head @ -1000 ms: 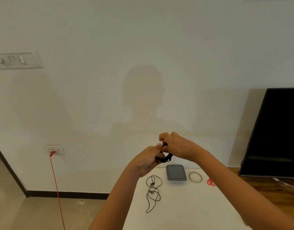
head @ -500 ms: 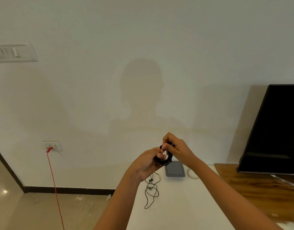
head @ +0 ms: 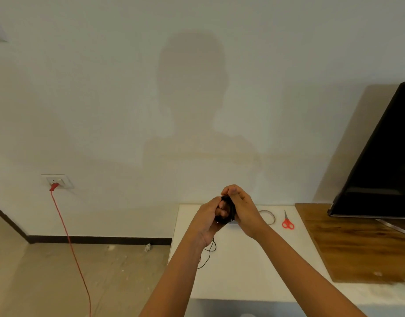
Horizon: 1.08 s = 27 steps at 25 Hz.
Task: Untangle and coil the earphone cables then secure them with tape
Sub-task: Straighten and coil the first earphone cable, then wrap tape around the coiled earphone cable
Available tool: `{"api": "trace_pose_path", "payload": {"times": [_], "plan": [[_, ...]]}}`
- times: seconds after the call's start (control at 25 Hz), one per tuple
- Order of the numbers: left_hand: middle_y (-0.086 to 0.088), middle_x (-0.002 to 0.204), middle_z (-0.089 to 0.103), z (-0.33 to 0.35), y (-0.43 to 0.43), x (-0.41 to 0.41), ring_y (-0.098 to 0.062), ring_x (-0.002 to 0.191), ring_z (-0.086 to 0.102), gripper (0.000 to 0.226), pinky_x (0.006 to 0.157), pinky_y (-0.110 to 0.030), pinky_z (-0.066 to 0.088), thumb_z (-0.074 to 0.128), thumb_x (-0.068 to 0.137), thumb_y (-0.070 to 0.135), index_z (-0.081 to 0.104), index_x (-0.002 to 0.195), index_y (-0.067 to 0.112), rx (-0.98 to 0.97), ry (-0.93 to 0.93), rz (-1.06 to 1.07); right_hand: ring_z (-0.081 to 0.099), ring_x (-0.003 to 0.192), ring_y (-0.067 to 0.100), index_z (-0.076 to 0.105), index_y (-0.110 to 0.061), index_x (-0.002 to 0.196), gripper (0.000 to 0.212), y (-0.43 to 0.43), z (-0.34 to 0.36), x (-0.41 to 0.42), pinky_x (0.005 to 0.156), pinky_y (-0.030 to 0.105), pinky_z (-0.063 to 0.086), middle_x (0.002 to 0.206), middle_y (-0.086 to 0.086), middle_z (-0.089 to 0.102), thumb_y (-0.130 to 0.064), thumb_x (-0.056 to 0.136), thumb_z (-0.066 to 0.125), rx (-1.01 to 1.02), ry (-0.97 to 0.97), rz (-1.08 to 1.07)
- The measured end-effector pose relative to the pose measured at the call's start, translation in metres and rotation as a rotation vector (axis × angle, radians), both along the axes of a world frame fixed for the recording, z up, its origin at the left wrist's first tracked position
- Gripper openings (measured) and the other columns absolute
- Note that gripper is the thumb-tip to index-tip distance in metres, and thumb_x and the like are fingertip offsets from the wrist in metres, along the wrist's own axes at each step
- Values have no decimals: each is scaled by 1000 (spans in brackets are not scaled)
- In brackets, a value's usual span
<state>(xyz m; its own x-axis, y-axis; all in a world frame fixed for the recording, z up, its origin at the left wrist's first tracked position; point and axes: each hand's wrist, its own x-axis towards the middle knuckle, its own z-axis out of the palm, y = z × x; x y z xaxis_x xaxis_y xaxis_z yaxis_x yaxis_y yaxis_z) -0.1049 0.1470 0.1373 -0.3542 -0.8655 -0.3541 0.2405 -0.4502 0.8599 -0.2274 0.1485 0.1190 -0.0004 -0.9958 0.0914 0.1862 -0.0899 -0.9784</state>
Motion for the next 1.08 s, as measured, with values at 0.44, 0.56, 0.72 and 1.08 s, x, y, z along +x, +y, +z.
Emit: {"api": "trace_pose_path", "payload": {"times": [0.44,0.56,0.72,1.08], "plan": [[11,51,41,-95,-64,-24,-10,68,52,24,75,-29,40,39,93,28,50,73,20,54,-400,21,52,116,32,51,-5,124,33,-57,-193,-123,90,30,40,124,17,56,-8,91,47,678,833,-303],[10,52,42,-119,-78,-30,-11,67,52,24,82,-31,43,38,94,28,51,76,18,62,-429,9,40,132,35,33,2,140,56,-70,-235,-162,104,32,35,143,22,40,4,87,49,694,1001,-194],[11,50,41,-152,-90,-32,-12,65,50,25,84,-32,43,39,96,28,51,76,17,117,-385,14,12,146,29,15,-4,149,69,-104,-274,-198,117,37,17,158,15,14,4,89,48,668,1072,-133],[10,49,37,-172,-95,-28,-12,63,47,30,80,-33,35,35,98,29,47,73,19,167,-360,34,59,87,25,66,-10,97,17,-85,-311,-166,84,34,48,89,7,66,-24,90,61,406,1567,-356]]}}
